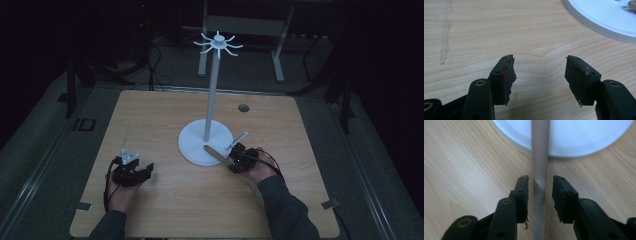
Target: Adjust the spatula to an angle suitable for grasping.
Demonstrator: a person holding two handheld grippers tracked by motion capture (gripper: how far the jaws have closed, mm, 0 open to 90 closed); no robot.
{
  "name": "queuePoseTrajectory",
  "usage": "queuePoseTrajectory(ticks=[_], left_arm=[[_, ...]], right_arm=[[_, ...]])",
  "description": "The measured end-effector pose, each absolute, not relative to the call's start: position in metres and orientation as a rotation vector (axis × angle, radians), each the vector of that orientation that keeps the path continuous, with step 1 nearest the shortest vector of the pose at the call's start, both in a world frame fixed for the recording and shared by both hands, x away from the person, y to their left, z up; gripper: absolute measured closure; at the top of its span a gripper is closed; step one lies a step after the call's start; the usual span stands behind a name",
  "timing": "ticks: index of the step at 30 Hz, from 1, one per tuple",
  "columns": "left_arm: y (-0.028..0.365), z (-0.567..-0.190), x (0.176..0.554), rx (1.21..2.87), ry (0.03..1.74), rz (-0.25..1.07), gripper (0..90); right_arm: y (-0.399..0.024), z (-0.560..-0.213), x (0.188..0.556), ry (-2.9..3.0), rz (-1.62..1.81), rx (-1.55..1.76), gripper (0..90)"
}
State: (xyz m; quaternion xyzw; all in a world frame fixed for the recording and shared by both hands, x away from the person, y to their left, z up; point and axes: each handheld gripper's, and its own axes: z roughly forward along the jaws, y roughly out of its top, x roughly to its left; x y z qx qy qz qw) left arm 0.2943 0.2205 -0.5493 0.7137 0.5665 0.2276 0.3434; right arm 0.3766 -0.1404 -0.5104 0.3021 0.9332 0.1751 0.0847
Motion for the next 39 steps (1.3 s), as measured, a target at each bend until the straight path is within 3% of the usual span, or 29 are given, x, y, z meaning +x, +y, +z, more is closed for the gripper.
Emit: queuePoseTrajectory(ticks=[11,25,39], left_arm=[[0.221,-0.549,0.294,1.855,1.471,0.591,40.9],[0.220,-0.549,0.294,1.857,1.469,0.593,40.9],[0.220,-0.549,0.294,1.862,1.467,0.595,40.9]], right_arm=[[-0.122,-0.524,0.397,2.878,0.372,0.877,74.0],[-0.121,-0.526,0.397,2.857,0.389,0.891,75.0],[-0.131,-0.501,0.381,2.765,0.507,0.860,75.2]])
